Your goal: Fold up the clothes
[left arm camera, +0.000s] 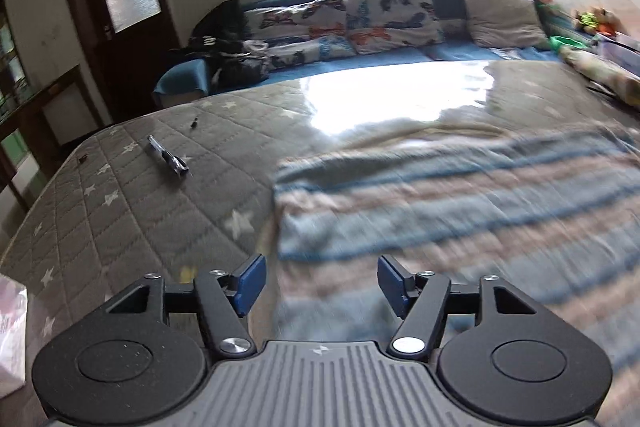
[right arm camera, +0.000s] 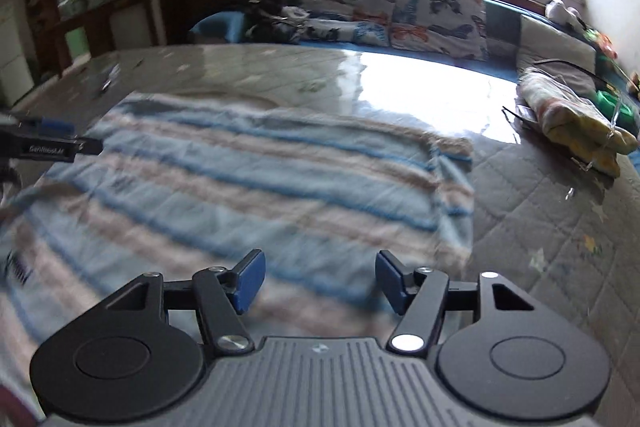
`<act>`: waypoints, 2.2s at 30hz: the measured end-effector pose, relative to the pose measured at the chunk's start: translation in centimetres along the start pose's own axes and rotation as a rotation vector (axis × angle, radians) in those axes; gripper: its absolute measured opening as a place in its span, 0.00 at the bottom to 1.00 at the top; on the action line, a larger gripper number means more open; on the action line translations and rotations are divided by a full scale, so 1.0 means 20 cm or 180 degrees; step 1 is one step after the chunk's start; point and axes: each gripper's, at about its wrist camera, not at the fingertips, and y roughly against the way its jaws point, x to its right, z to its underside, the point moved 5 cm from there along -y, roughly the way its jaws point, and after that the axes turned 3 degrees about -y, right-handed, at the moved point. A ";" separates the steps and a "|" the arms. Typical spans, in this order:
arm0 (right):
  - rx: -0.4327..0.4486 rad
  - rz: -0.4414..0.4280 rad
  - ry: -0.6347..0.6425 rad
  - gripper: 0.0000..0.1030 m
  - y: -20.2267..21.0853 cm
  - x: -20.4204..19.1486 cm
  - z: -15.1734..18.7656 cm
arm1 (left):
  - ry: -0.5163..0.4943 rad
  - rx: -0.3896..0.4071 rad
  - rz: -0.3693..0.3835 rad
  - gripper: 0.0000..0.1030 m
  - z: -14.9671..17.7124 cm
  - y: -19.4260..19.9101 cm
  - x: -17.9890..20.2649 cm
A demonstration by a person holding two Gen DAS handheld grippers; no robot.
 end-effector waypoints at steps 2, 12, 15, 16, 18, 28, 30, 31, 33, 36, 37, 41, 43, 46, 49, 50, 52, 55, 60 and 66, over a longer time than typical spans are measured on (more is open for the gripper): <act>-0.0013 -0.0002 0.0086 0.68 0.04 -0.05 0.05 | -0.0041 0.0007 0.0050 0.66 0.06 0.07 0.04; 0.0049 -0.0122 0.0365 0.83 0.25 -0.31 0.29 | -0.0298 0.0143 0.0258 0.80 0.37 0.40 0.24; 0.0067 -0.0132 0.0405 0.86 0.31 -0.35 0.36 | -0.0383 0.0224 0.0289 0.86 0.43 0.48 0.28; 0.0071 -0.0131 0.0410 0.87 0.32 -0.36 0.37 | -0.0408 0.0250 0.0300 0.87 0.45 0.51 0.29; 0.0096 -0.0127 0.0426 0.88 0.37 -0.38 0.41 | -0.0455 0.0294 0.0316 0.87 0.49 0.55 0.32; 0.0204 -0.0009 0.0444 0.91 0.55 -0.37 0.57 | -0.0462 0.0413 0.0300 0.94 0.61 0.65 0.34; 0.0302 0.0079 0.0452 0.91 0.59 -0.38 0.58 | -0.0427 0.0410 0.0303 0.94 0.62 0.65 0.34; 0.0345 0.0089 0.0501 0.91 0.61 -0.40 0.58 | -0.0406 0.0407 0.0298 0.94 0.62 0.65 0.34; 0.0385 0.0085 0.0592 0.91 0.63 -0.44 0.58 | -0.0378 0.0402 0.0294 0.94 0.62 0.65 0.34; 0.0405 0.0128 0.0684 0.91 0.61 -0.47 0.57 | -0.0361 0.0403 0.0285 0.94 0.63 0.65 0.34; 0.0405 0.0145 0.0700 0.91 0.60 -0.48 0.57 | -0.0356 0.0401 0.0282 0.94 0.63 0.65 0.34; 0.0319 0.0033 0.0864 0.91 0.56 -0.55 0.60 | -0.0354 0.0395 0.0274 0.94 0.63 0.65 0.34; 0.0323 0.0050 0.0937 0.91 0.57 -0.56 0.60 | -0.0361 0.0399 0.0267 0.94 0.63 0.65 0.34; 0.0333 0.0043 0.0926 0.91 0.58 -0.57 0.60 | -0.0343 0.0398 0.0263 0.95 0.64 0.65 0.34; 0.0329 0.0029 0.0918 0.91 0.58 -0.59 0.62 | -0.0326 0.0391 0.0263 0.95 0.64 0.65 0.34; 0.0332 0.0007 0.0946 0.91 0.59 -0.59 0.63 | -0.0334 0.0390 0.0260 0.95 0.64 0.66 0.34; 0.0338 -0.0026 0.1007 0.91 0.61 -0.61 0.63 | -0.0349 0.0390 0.0257 0.95 0.64 0.67 0.34; 0.0312 -0.0113 0.1063 0.91 0.62 -0.62 0.64 | -0.0379 0.0405 0.0237 0.95 0.65 0.67 0.35; 0.0405 -0.0076 0.0934 0.91 0.61 -0.61 0.60 | -0.0447 0.0437 0.0225 0.96 0.67 0.70 0.36; 0.0383 -0.0147 0.0936 0.91 0.59 -0.64 0.62 | -0.0436 0.0437 0.0217 0.98 0.69 0.72 0.34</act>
